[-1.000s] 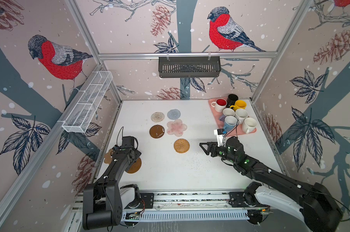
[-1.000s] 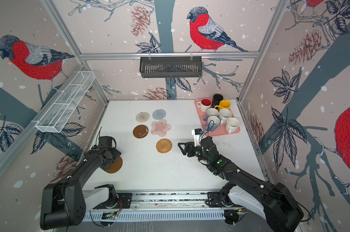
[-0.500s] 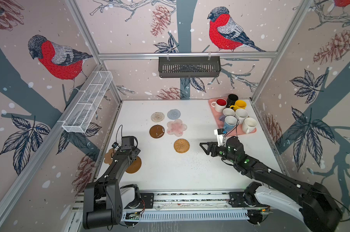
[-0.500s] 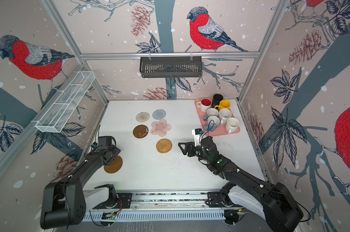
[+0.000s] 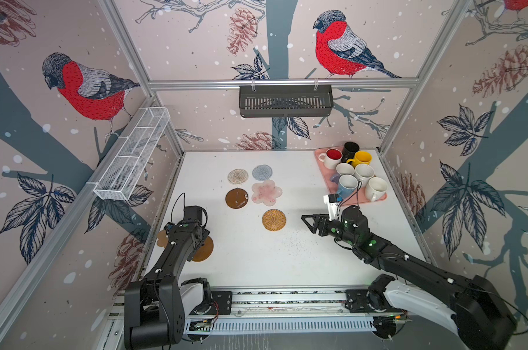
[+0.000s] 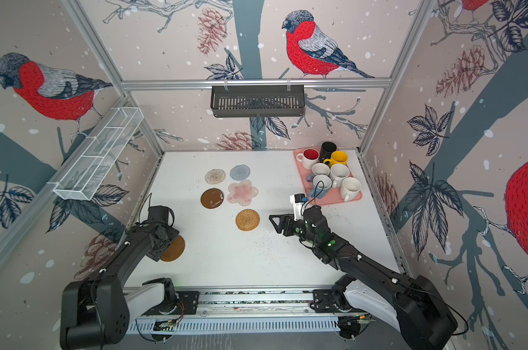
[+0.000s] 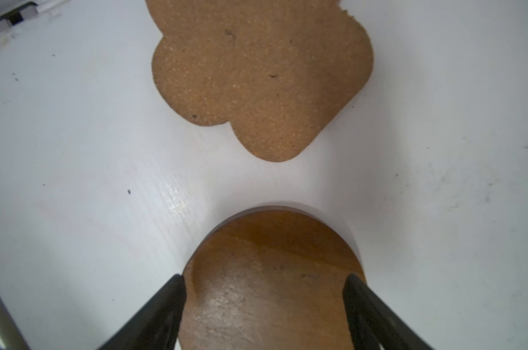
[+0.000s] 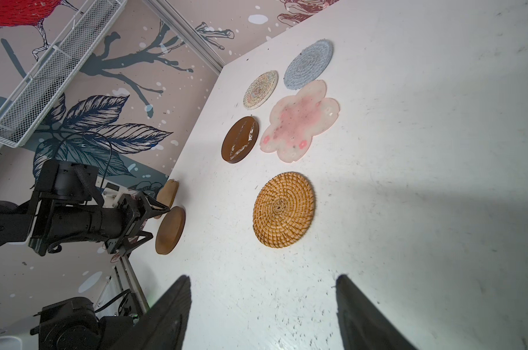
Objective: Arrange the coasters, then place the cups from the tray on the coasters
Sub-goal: 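Lower the left gripper and pinch the edge of the round light-brown wooden coaster, then drag the round wooden coaster farther from the robot beside the rattan coaster, release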
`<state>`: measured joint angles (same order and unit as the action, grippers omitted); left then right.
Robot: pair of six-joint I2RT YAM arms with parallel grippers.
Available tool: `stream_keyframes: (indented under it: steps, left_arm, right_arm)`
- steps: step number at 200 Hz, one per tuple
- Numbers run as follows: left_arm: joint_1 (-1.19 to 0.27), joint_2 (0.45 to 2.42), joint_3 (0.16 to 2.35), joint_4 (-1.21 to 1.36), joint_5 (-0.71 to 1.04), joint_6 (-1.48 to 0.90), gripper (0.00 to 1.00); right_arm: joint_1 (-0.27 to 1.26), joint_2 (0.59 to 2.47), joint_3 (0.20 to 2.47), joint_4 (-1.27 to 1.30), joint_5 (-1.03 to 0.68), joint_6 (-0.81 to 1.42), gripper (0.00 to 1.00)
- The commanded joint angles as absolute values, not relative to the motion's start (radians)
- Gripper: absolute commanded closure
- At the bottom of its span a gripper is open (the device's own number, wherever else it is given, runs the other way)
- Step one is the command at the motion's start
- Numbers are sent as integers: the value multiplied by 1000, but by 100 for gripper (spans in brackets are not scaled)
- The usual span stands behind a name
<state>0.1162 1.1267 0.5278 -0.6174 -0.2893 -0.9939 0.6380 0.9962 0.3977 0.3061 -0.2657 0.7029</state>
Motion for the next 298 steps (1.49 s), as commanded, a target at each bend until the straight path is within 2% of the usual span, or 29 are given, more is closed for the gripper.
stream_keyframes:
  steps: [1, 33, 85, 127, 145, 192, 298]
  left_arm:
    - [131, 1128, 485, -614, -296, -1045, 17]
    - [154, 1095, 442, -567, -292, -1051, 19]
    - [164, 1085, 450, -535, -238, -994, 29]
    - [164, 1137, 474, -468, -72, -912, 36]
    - [154, 1153, 472, -459, -54, -904, 40]
    - [114, 1151, 448, -435, -33, -877, 43]
    - [-56, 1322, 551, -394, -29, -811, 45]
  right_arm:
    - [637, 999, 396, 340, -278, 704, 25]
    - [634, 1000, 394, 341, -278, 704, 25]
    - [632, 1011, 394, 347, -282, 708, 25]
    - [632, 1018, 394, 350, -282, 707, 25]
    - [632, 1022, 396, 350, -282, 706, 25]
    - [631, 1028, 395, 349, -279, 703, 25]
    - [626, 1052, 399, 347, -269, 696, 25]
